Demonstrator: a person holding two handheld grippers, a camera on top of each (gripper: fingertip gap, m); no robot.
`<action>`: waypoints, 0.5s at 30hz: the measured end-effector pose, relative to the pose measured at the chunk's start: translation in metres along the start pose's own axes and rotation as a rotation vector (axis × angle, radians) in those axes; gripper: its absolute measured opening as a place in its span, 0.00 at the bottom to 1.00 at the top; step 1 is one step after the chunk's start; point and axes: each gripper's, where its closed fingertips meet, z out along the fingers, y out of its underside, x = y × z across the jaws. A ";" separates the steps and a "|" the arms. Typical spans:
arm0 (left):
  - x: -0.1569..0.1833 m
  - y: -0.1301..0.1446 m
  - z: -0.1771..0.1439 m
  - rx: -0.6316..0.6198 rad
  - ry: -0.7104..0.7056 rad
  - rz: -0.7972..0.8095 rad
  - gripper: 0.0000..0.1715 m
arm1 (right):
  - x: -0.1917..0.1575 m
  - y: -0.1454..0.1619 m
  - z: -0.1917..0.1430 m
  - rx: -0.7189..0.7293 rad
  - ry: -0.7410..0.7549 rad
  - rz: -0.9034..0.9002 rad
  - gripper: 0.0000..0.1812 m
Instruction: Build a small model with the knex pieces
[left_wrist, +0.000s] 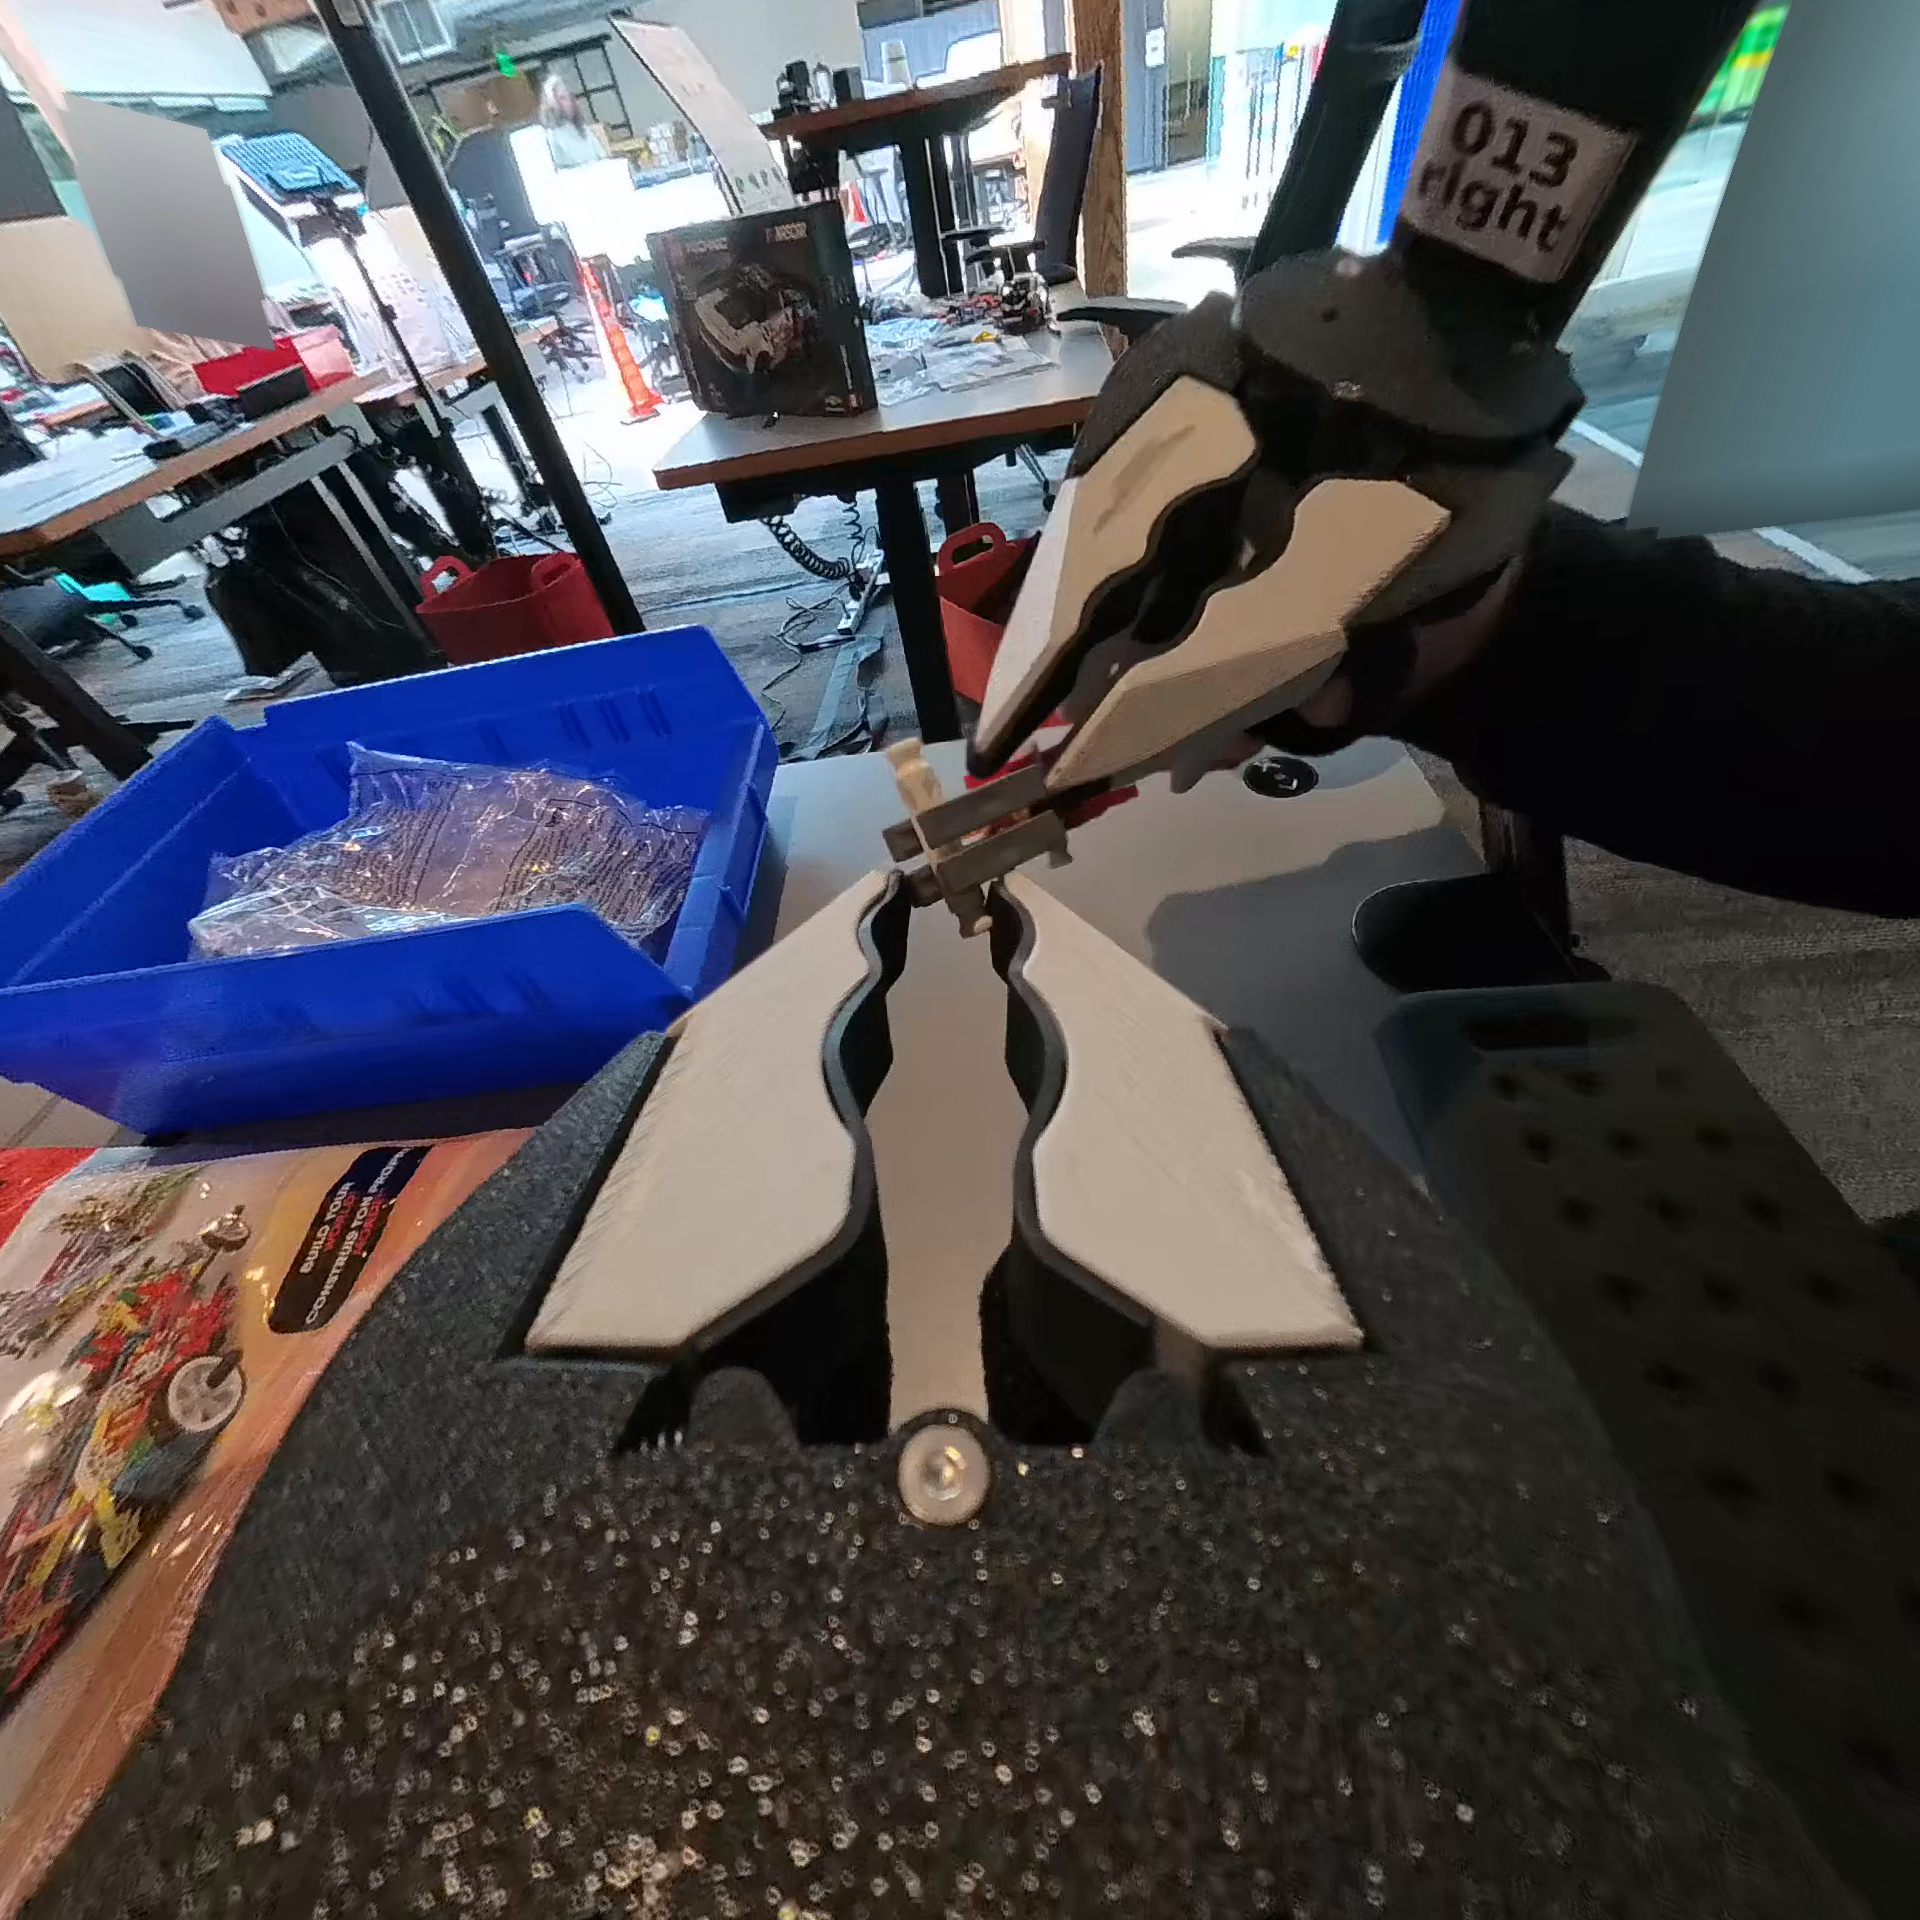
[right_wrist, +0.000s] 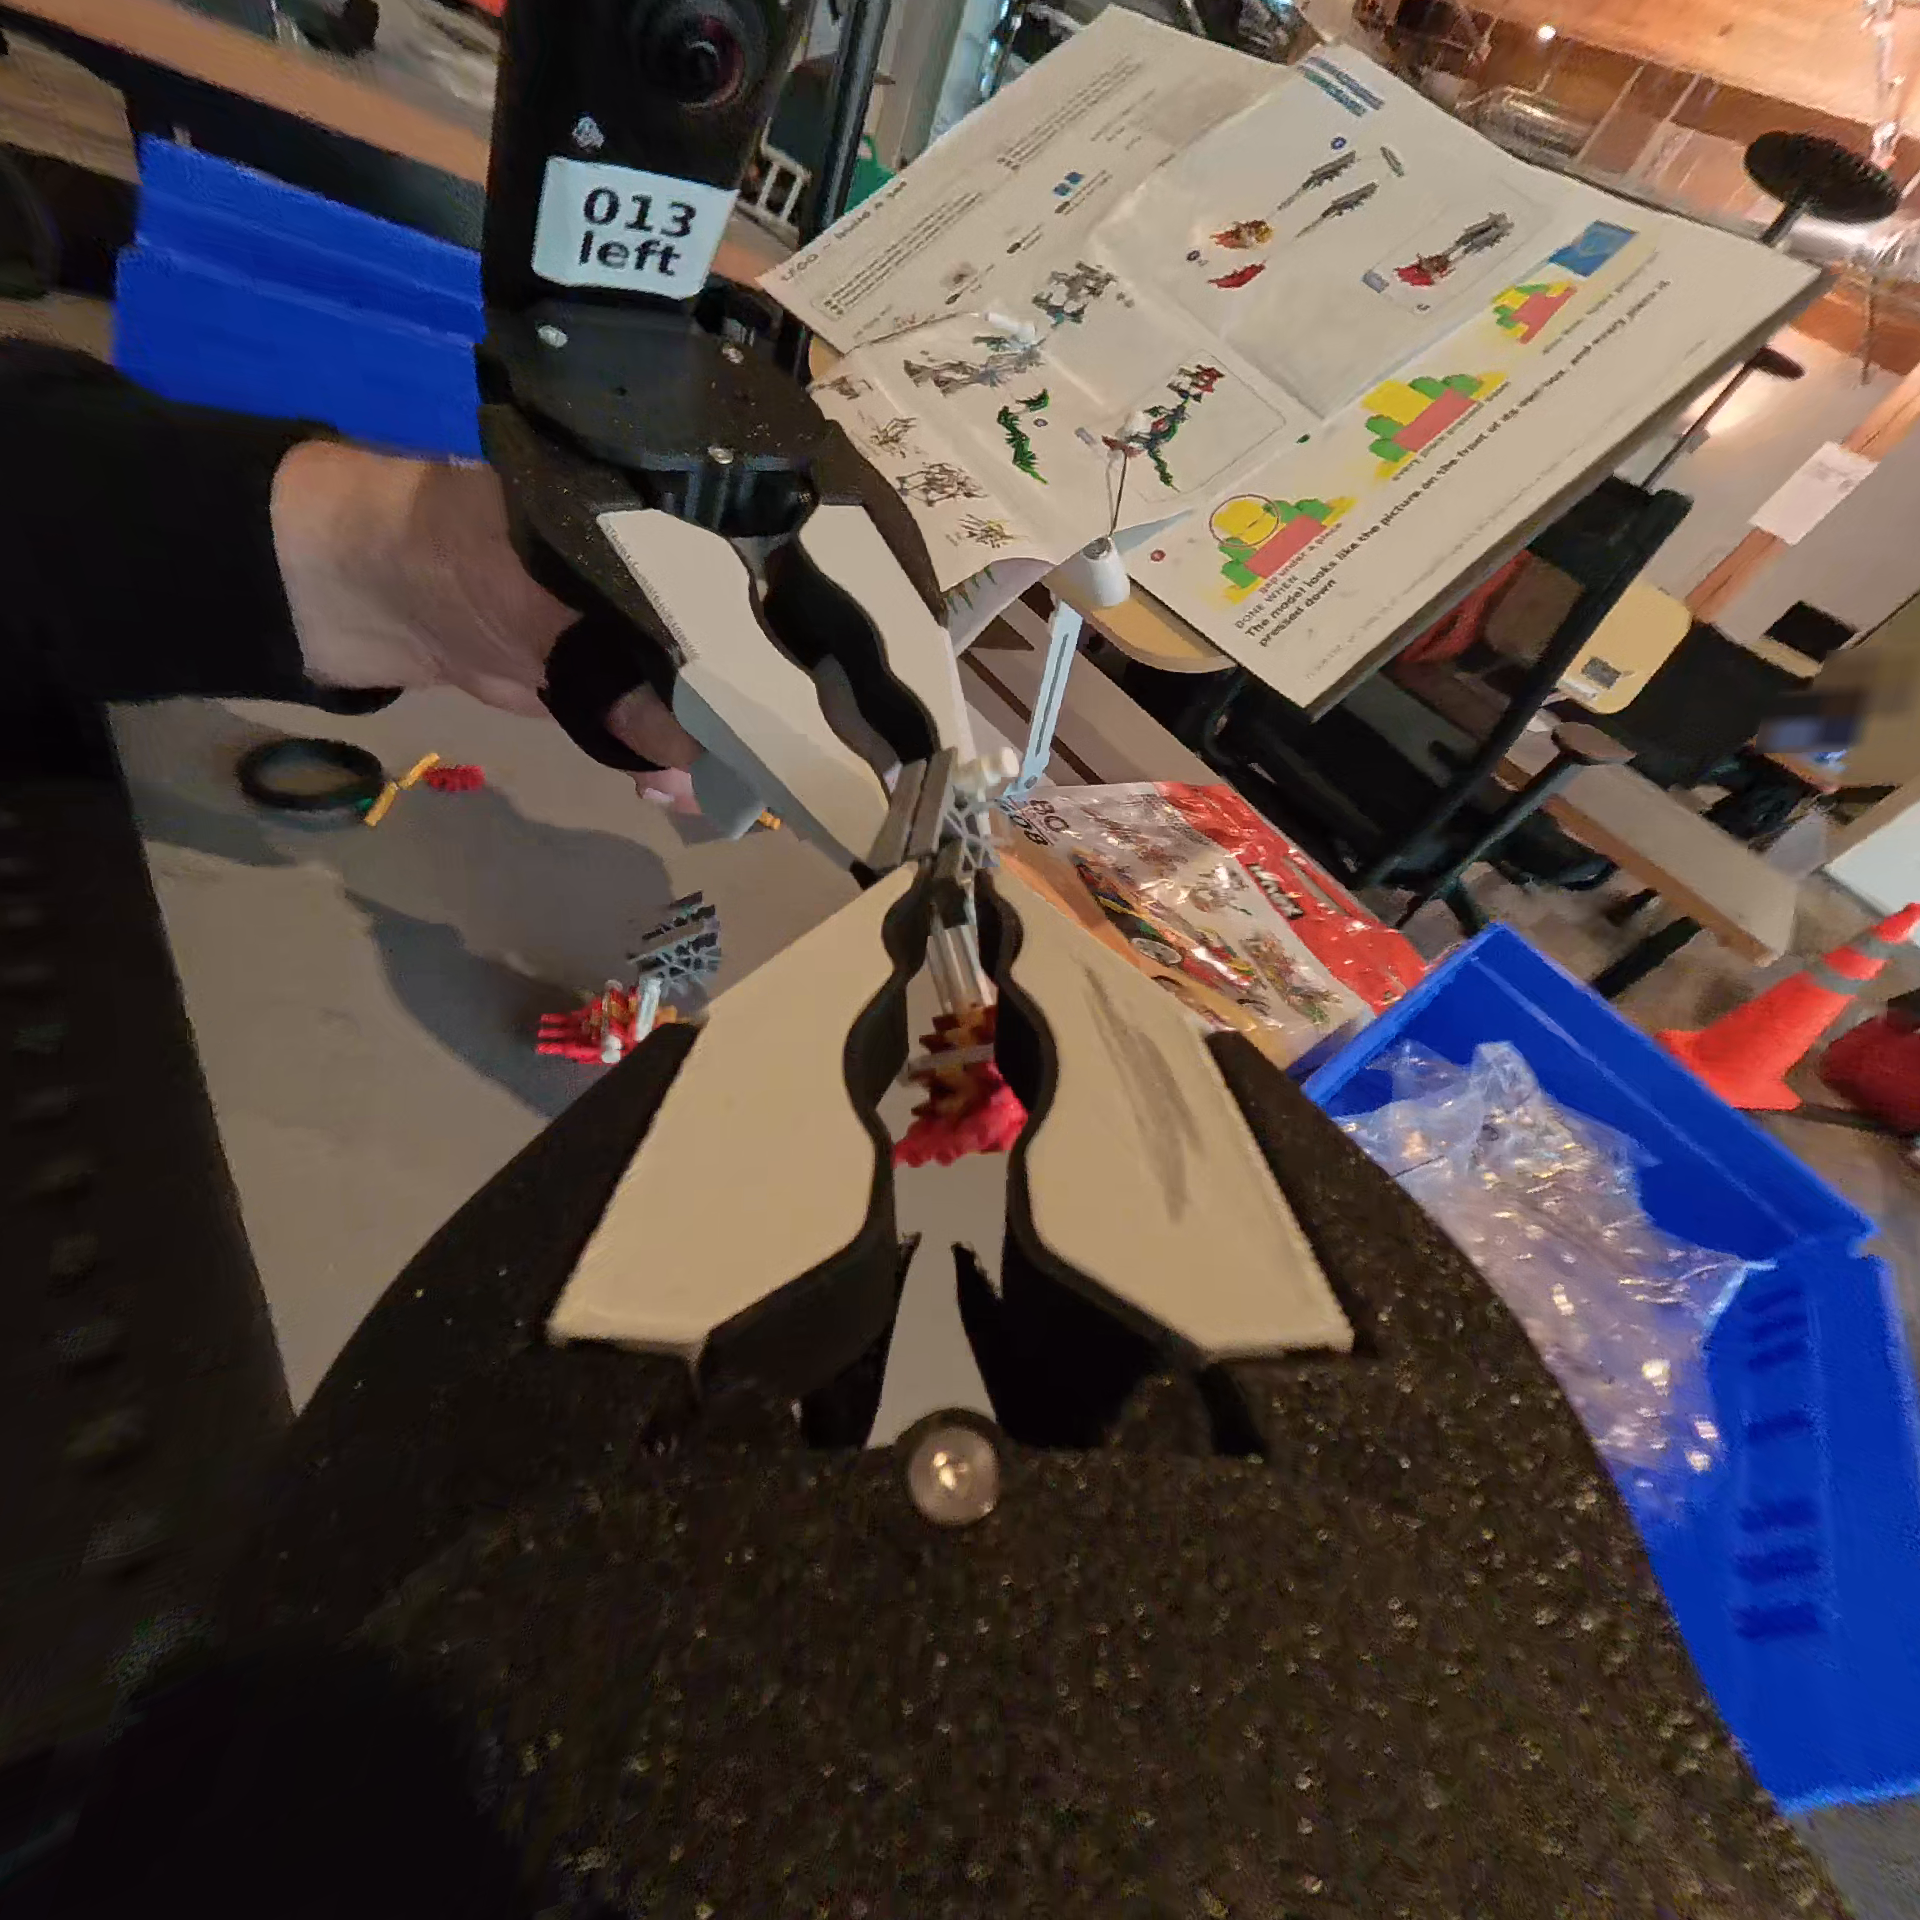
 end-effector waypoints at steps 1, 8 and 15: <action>0.000 0.001 0.001 -0.008 -0.005 0.003 0.08 | 0.000 -0.001 0.000 -0.010 0.017 -0.039 0.04; -0.004 0.007 0.002 -0.055 -0.037 0.018 0.08 | 0.001 0.006 0.005 -0.169 0.086 -0.314 0.03; -0.012 0.011 0.001 -0.081 -0.094 0.055 0.07 | 0.001 0.004 0.012 -0.161 0.106 -0.334 0.02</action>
